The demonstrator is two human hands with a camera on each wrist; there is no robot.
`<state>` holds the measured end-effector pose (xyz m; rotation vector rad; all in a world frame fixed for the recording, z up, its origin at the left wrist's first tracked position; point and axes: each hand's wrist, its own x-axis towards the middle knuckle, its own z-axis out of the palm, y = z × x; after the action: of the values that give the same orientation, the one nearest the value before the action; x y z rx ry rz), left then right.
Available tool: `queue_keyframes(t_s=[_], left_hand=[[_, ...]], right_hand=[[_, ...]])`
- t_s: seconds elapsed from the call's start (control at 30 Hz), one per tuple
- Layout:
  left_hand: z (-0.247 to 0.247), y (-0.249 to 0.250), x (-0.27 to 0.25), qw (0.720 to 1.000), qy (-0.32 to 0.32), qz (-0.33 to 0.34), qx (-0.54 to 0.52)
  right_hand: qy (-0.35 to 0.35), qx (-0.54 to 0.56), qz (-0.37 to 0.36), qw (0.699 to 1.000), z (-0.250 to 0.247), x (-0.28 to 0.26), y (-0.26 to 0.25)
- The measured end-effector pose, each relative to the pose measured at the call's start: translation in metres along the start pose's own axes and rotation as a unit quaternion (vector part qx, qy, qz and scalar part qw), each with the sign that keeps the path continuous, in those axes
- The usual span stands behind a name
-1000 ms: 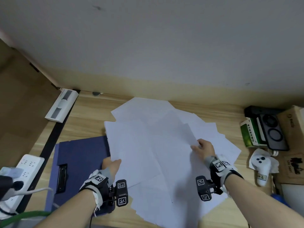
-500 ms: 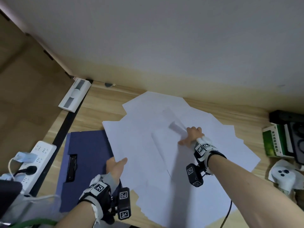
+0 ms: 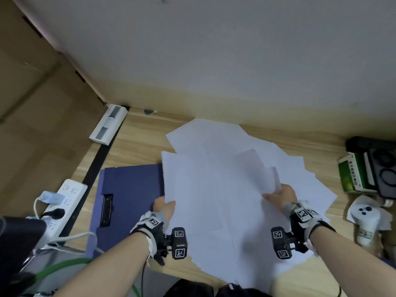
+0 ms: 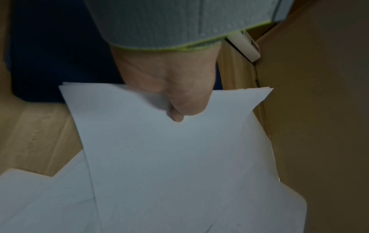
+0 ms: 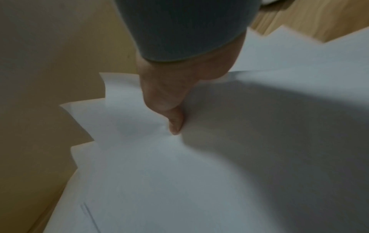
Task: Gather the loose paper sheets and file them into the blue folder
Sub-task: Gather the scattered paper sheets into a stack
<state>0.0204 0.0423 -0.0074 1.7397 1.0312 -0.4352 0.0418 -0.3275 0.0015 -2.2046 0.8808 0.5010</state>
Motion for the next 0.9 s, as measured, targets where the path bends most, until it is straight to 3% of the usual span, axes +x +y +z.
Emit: queue_keyframes(t_s=[0.13, 0.33, 0.5, 0.67, 0.73, 0.83, 0.9], left_hand=[[0.009, 0.016, -0.003, 0.998, 0.015, 0.016, 0.055], [0.03, 0.019, 0.004, 0.991, 0.008, 0.047, 0.124], [0.036, 0.014, -0.001, 0.99, 0.005, 0.058, 0.129], [0.031, 0.006, 0.003, 0.992, -0.016, 0.049, 0.115], [0.033, 0.004, 0.005, 0.993, -0.011, 0.034, 0.11], [0.036, 0.005, 0.004, 0.994, 0.012, 0.021, 0.107], [0.039, 0.008, 0.004, 0.994, 0.009, 0.013, 0.107]], right_hand=[[0.039, 0.051, 0.055, 0.996, -0.035, -0.007, 0.032], [0.025, -0.038, 0.074, 0.996, -0.041, -0.031, 0.061], [0.05, 0.086, 0.026, 0.995, -0.037, -0.024, 0.072], [0.029, 0.184, 0.02, 0.982, -0.027, -0.008, 0.039], [0.027, 0.17, 0.006, 0.985, -0.018, 0.009, 0.025], [0.025, 0.06, -0.015, 0.998, -0.002, 0.027, 0.0], [0.03, 0.008, 0.009, 0.999, 0.003, 0.027, -0.012]])
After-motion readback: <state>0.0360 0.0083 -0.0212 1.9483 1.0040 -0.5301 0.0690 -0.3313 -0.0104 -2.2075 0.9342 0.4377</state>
